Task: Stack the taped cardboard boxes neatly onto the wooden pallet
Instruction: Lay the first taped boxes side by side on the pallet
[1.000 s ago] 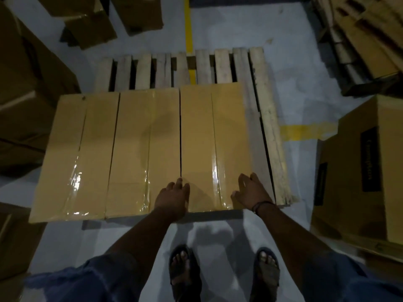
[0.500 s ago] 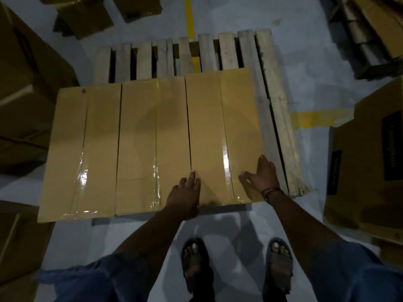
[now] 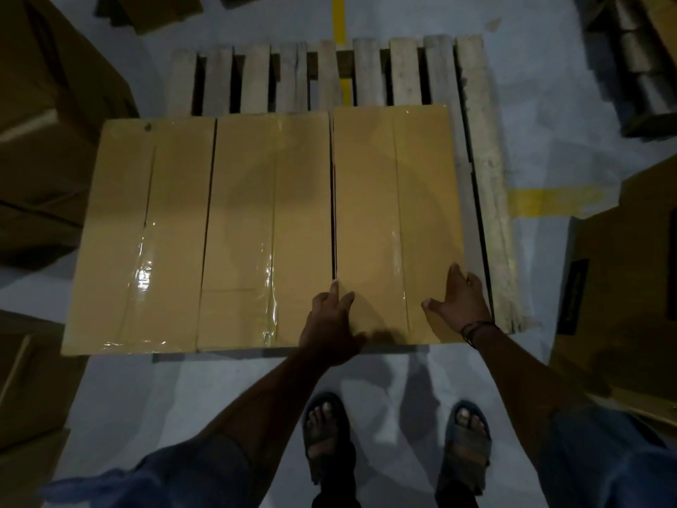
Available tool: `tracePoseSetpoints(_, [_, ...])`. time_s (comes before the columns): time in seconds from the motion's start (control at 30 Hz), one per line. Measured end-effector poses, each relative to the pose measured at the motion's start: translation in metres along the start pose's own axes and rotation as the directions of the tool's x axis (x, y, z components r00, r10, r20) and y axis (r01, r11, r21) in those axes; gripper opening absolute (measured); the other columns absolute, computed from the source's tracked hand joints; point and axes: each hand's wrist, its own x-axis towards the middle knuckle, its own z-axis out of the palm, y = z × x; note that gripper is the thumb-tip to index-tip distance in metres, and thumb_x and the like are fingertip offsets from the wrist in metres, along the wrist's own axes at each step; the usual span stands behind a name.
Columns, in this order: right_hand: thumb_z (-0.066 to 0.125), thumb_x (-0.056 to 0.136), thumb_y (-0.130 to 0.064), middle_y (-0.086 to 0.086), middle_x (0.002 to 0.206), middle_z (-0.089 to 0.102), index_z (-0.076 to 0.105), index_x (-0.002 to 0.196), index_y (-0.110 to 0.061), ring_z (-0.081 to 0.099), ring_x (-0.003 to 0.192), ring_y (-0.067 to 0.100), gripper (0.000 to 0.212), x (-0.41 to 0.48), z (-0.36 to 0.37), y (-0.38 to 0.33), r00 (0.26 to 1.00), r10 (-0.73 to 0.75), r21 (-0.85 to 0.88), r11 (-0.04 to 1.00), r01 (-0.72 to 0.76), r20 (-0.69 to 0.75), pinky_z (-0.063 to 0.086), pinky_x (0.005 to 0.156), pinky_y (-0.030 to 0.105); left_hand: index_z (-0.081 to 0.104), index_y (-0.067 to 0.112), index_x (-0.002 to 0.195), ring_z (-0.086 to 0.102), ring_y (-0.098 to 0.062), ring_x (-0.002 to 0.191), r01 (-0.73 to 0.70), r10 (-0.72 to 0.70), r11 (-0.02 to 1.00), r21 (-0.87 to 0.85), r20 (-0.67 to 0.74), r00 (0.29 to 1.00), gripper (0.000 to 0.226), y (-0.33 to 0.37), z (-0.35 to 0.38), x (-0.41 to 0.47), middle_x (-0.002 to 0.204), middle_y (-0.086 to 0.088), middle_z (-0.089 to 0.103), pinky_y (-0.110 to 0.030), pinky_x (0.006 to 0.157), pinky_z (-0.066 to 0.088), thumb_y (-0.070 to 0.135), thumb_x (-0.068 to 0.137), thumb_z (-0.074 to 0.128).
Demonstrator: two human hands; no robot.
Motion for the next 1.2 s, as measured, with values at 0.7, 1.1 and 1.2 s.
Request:
tracePoseSetpoints(0.7, [0.080, 0.087, -0.023, 0.009, 0.169, -0.013, -0.001, 0.163, -0.024, 0.018, 0.153, 0.034, 0.111, -0.017, -0.002, 0.012, 0.990, -0.132, -0.084, 0.987, 0.135, 0.040, 0.026, 0.120, 0.039, 0.031, 0.014, 0.161, 0.009, -0.032, 0.159, -0.059, 0.056, 0.997, 0.045, 0.067, 0.996, 0.076, -0.008, 0.004, -0.012, 0.173, -0.006, 0.007, -0.054, 0.127, 0.018, 0.036, 0.094, 0.061])
tracePoseSetpoints(1.1, [0.070, 0.091, -0.041, 0.020, 0.167, -0.009, 0.009, 0.162, -0.017, 0.010, 0.153, 0.040, 0.097, -0.031, -0.009, -0.023, 0.998, -0.059, -0.292, 0.954, 0.067, 0.037, 0.024, 0.123, 0.050, 0.019, 0.018, 0.164, 0.006, -0.039, 0.157, -0.118, 0.092, 0.974, 0.196, 0.133, 0.987, 0.082, -0.003, -0.022, -0.017, 0.173, -0.009, 0.001, -0.050, 0.124, 0.022, 0.050, 0.100, 0.058])
tracePoseSetpoints(1.2, [0.067, 0.093, -0.038, 0.020, 0.168, -0.006, 0.018, 0.161, -0.017, 0.011, 0.152, 0.040, 0.086, -0.046, -0.014, -0.035, 0.994, -0.105, -0.289, 0.952, 0.099, -0.007, 0.025, 0.122, 0.050, 0.013, 0.020, 0.165, 0.001, -0.037, 0.158, -0.100, 0.076, 0.970, 0.222, 0.114, 0.991, 0.084, 0.010, -0.038, -0.018, 0.173, -0.008, -0.005, -0.050, 0.126, 0.016, 0.048, 0.101, 0.059])
